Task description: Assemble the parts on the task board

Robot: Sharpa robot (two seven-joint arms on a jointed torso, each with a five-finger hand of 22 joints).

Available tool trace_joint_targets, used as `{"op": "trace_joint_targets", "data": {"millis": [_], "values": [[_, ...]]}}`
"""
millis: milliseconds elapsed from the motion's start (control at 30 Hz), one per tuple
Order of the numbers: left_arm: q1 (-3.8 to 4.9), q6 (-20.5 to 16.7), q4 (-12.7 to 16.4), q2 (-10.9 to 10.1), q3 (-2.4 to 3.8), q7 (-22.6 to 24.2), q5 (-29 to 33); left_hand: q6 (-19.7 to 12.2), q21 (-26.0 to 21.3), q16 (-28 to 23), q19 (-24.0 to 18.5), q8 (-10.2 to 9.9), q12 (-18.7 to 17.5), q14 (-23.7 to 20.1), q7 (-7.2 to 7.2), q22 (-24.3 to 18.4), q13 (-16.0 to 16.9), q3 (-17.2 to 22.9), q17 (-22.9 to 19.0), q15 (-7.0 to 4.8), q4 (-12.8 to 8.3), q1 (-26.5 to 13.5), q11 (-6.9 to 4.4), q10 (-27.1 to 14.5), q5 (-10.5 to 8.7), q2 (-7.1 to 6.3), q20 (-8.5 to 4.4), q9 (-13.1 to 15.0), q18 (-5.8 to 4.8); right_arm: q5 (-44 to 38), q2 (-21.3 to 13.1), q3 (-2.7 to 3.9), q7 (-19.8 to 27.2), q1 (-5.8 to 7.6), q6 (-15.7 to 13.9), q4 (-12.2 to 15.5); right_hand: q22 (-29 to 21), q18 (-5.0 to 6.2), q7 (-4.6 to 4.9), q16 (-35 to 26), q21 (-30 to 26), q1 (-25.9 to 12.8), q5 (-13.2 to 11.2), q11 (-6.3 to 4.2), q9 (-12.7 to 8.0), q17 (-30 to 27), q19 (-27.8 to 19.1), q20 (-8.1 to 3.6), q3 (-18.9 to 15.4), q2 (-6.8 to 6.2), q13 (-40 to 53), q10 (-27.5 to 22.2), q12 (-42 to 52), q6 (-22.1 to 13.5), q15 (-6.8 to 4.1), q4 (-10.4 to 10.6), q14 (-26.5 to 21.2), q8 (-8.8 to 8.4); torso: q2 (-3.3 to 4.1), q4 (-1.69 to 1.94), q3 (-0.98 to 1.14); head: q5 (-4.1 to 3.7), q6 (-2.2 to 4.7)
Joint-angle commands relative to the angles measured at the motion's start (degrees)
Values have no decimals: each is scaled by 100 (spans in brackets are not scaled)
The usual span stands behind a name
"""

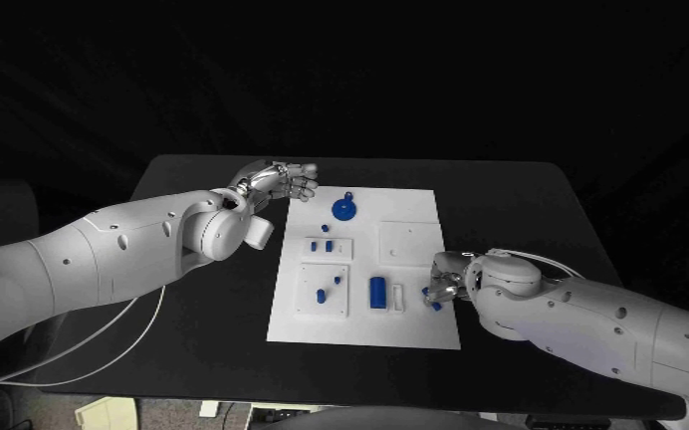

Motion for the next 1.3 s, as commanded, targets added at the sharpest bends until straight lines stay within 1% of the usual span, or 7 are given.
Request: {"op": "trace_joint_targets", "data": {"millis": [33, 200, 400, 500, 600, 833, 1300], "values": [[4, 81, 18, 9, 4, 26, 28, -19, -40, -27, 22, 20, -18, 39, -4, 7, -7, 4, 9, 18, 44, -25, 18, 8, -9, 22, 18, -7, 106, 331, 18, -88, -17, -128, 238, -101, 94, 122, 45, -18, -11, 271, 177, -4, -1910, -5, -10, -6, 155, 137, -4, -12, 11, 2, 9, -10, -25, -91, -1, 3, -5, -2, 6], [5, 78, 20, 12, 4, 22, 28, -21, -41, -29, 22, 20, -18, 39, -4, 9, -8, 7, 11, 17, 48, -26, 19, 8, -9, 28, 17, -8, 106, 786, 18, -88, 0, -128, 137, -157, 99, 122, 51, -18, 9, 254, 623, 4, -1887, -1, -2, 35, 238, 175, -7, -8, 16, 34, 18, 8, -22, -89, -2, 1, -7, 3, 16], [5, 72, 25, 8, 4, 19, 28, -21, -42, -30, 22, 20, -18, 40, -4, 10, -8, 7, 13, 17, 50, -27, 20, 8, -9, 29, 17, -8, 106, 1175, -27, -86, 45, -128, 19, -122, 96, 122, 42, -5, 26, 79, 721, -4, -1874, 6, 28, 45, 162, 185, -19, 23, 20, 69, 12, 20, -11, -87, 1, 1, -3, 13, 29], [5, 70, 28, 4, 4, 17, 28, -21, -43, -31, 22, 20, -18, 40, -3, 10, -8, 8, 14, 17, 51, -28, 20, 8, -9, 29, 17, -9, 106, 1436, -80, -74, 90, -126, -87, -41, 88, 122, 38, 2, 30, -213, 806, -5, -1874, 11, 49, 58, -21, 98, -32, 41, 15, 93, 11, 114, -5, -96, -1, 1, -2, 17, 30], [5, 69, 32, 4, 4, 16, 28, -21, -44, -32, 22, 20, -18, 41, -4, 11, -9, 8, 15, 17, 52, -27, 21, 8, -9, 30, 16, -9, 106, 1607, -112, 3, 170, -121, -297, 67, 83, 122, 29, 10, 31, -451, 649, -17, -1876, 18, 62, 44, -206, -23, -39, 54, 15, 113, 0, 167, -3, -107, 2, -1, -1, 20, 37], [6, 71, 38, 5, 4, 16, 28, -21, -45, -34, 22, 21, -18, 42, -4, 13, -9, 11, 18, 16, 51, -24, 21, 8, -9, 30, 15, -9, 107, 2277, -144, 112, 346, -58, -761, 261, 78, 122, 17, 17, 26, -530, 475, -30, -1877, 27, 73, 9, -304, -75, -45, 66, 15, 136, -14, 170, -4, -118, 0, -2, -2, 14, 54], [6, 84, 39, 6, 4, 11, 27, -18, -48, -38, 22, 23, -17, 44, -5, 17, -10, 15, 23, 15, 51, -18, 19, 10, -8, 31, 14, -10, 107, 2838, -32, 136, 448, -44, -855, 311, 73, 122, 10, 18, 17, -577, 488, -37, -1876, 32, 75, -11, -370, -54, -46, 67, 15, 151, -22, 172, -10, -126, 0, 5, -8, -1, 80]]}}
